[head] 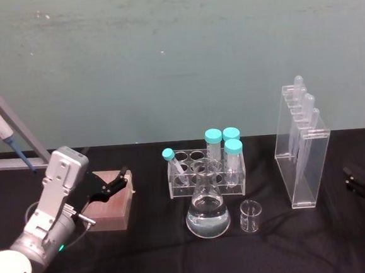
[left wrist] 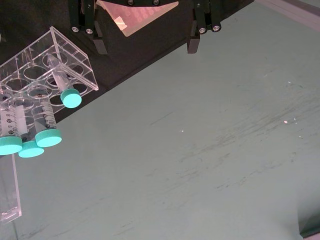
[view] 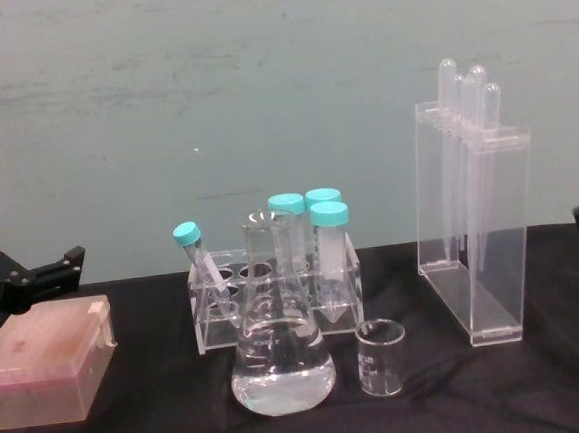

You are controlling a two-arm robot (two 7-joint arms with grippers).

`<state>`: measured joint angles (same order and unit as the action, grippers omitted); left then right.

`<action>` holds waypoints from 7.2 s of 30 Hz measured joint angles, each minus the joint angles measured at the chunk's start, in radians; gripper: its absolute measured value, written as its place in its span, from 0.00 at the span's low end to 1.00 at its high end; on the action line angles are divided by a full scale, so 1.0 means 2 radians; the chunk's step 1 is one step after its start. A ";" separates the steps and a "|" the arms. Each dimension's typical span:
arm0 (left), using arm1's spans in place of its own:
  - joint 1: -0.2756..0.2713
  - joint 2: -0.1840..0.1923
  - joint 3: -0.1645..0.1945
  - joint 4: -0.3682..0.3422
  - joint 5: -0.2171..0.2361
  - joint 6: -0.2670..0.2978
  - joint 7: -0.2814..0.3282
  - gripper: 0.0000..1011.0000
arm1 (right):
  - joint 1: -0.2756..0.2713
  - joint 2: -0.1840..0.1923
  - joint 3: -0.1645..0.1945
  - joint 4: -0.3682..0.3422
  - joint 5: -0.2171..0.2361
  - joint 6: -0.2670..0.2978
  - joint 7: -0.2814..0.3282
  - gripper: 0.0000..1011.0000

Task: Place the experimental apparatus aside using one hand.

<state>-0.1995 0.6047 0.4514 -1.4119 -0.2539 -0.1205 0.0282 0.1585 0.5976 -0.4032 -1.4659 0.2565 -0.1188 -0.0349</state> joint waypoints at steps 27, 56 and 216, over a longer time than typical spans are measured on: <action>0.000 0.000 0.000 0.000 0.000 0.000 0.000 0.99 | -0.035 -0.032 0.041 -0.079 -0.008 -0.033 0.006 0.99; 0.000 0.000 0.000 0.000 0.000 0.000 0.000 0.99 | 0.022 -0.163 0.043 -0.025 -0.040 -0.013 -0.024 0.99; 0.000 0.000 0.000 0.000 0.000 0.000 0.000 0.99 | 0.054 -0.333 0.150 0.091 -0.182 -0.006 0.008 0.99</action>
<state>-0.1995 0.6047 0.4514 -1.4120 -0.2539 -0.1205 0.0283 0.2660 -0.0678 -0.1026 -1.2841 -0.1070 -0.1313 -0.0191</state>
